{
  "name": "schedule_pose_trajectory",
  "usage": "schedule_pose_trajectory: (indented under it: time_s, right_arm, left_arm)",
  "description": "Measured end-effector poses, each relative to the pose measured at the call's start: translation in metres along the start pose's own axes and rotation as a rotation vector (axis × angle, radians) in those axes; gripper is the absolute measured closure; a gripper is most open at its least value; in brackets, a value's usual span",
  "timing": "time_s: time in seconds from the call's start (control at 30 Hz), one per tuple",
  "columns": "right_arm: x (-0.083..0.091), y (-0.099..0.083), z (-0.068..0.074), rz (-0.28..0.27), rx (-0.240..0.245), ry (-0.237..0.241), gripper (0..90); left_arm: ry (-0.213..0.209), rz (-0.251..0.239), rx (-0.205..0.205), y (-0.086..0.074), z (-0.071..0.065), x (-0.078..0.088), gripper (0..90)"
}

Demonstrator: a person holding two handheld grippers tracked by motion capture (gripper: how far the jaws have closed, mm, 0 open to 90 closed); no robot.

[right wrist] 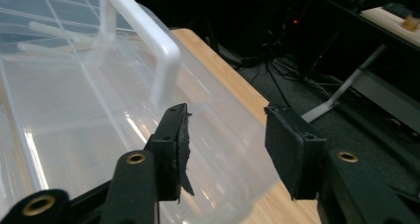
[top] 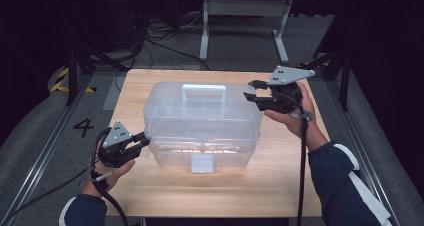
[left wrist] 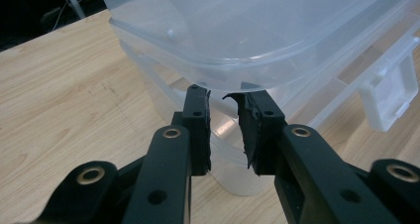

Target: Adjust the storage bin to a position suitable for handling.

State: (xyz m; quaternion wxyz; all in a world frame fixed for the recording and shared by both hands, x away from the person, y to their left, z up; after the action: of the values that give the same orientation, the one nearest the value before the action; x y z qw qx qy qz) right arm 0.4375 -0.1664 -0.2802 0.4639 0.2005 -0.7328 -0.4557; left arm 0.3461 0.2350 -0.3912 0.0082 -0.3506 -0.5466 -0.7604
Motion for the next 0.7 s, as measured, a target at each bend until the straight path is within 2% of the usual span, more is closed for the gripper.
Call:
schedule_pose_trajectory:
  time_s: [0.2, 0.3, 0.4, 0.7]
  right_arm:
    - [0.027, -0.037, -0.010, -0.019, -0.055, -0.048, 47.4]
    - [0.035, -0.058, -0.010, -0.026, -0.072, -0.049, 46.2]
    - [0.037, -0.076, -0.005, -0.006, -0.063, -0.051, 44.9]
    - [0.024, -0.109, 0.019, 0.044, -0.044, 0.015, 45.1]
  left_arm:
    - [0.000, -0.008, 0.004, 0.002, 0.001, -0.001, 75.0]
    - [-0.001, -0.005, 0.007, 0.004, 0.002, 0.000, 74.9]
    - [0.001, -0.016, 0.009, 0.007, 0.004, 0.000, 74.9]
    - [0.000, -0.020, 0.015, 0.010, 0.006, 0.000, 74.5]
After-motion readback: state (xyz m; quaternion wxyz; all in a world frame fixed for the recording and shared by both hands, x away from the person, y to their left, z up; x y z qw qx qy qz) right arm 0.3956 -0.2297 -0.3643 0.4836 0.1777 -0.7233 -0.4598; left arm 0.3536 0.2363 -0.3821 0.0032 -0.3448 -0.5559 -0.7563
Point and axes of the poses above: each handheld gripper's, and its own axes: x roughly backward along the jaws, y roughly out of its top, z roughly to its left, the point moved 3 cm from there along -x, roughly forward along the jaws, and after that the axes turned 10 degrees about y, right-handed, at the moved point
